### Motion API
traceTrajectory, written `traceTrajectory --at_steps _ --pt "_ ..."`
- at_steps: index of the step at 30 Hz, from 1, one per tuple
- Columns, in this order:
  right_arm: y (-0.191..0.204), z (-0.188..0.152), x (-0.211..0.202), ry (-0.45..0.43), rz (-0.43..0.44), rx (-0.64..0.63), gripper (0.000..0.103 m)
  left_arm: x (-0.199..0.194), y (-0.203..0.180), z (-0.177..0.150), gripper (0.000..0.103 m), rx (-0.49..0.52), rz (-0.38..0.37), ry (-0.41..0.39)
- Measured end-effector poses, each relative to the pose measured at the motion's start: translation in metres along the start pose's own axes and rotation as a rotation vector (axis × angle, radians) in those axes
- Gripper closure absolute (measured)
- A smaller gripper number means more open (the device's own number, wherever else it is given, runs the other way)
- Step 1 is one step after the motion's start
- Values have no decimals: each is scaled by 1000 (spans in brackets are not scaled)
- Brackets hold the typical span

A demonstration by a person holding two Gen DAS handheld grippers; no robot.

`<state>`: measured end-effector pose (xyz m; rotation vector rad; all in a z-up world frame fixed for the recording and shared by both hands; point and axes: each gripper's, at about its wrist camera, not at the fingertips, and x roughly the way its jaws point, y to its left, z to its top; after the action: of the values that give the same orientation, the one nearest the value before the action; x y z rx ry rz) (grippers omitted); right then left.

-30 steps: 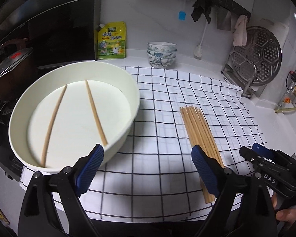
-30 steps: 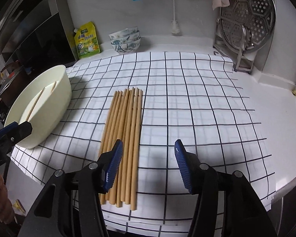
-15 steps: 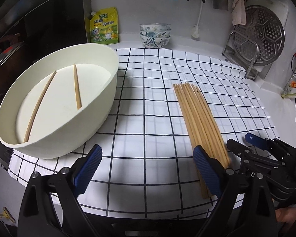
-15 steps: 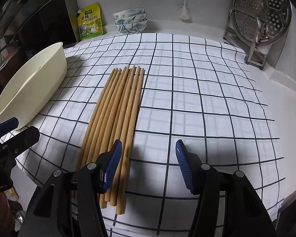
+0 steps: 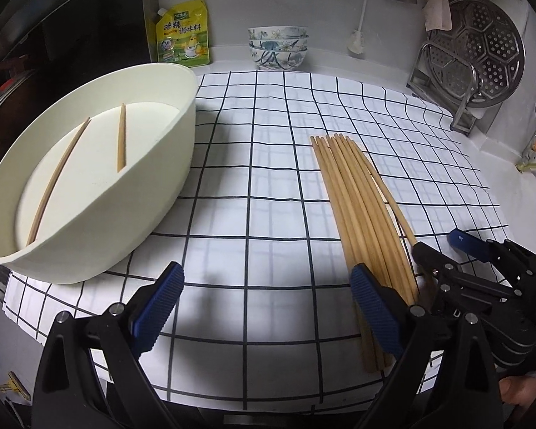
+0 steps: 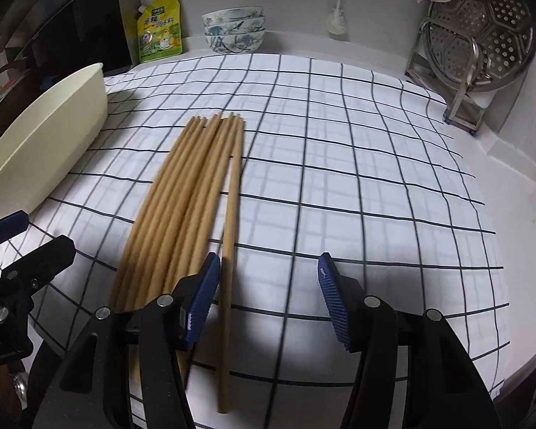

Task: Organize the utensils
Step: 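Move both open tools back over the remaining chopsticks, then close the left tool on one chopstick while the right tool grasps another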

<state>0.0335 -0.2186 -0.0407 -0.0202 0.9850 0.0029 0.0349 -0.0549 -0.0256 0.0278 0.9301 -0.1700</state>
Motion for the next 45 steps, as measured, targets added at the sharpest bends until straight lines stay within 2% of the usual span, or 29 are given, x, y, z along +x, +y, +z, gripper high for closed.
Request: traceTrajectory --at_steps 13,21,28,33,40,43,44,45 --pt "-33 -5 1 -2 12 73 49 26 -21 2 10 38 31 31" --pt "-31 -4 -1 -8 29 74 49 37 -26 7 10 32 58 33" --pt "-31 -4 -1 -8 31 75 49 37 -27 0 8 72 108 41" --pt "-30 -4 1 -7 21 70 49 37 -20 1 8 54 105 47" --pt "-23 0 5 -18 -38 30 49 47 -27 12 9 41 91 47" --pt "-18 1 6 -27 -37 6 51 49 -30 14 15 35 74 40" --pt "-16 1 6 -29 -27 0 54 49 -30 15 22 28 56 40" --pt "-15 1 6 -30 -17 -3 63 48 -31 15 30 26 48 39"
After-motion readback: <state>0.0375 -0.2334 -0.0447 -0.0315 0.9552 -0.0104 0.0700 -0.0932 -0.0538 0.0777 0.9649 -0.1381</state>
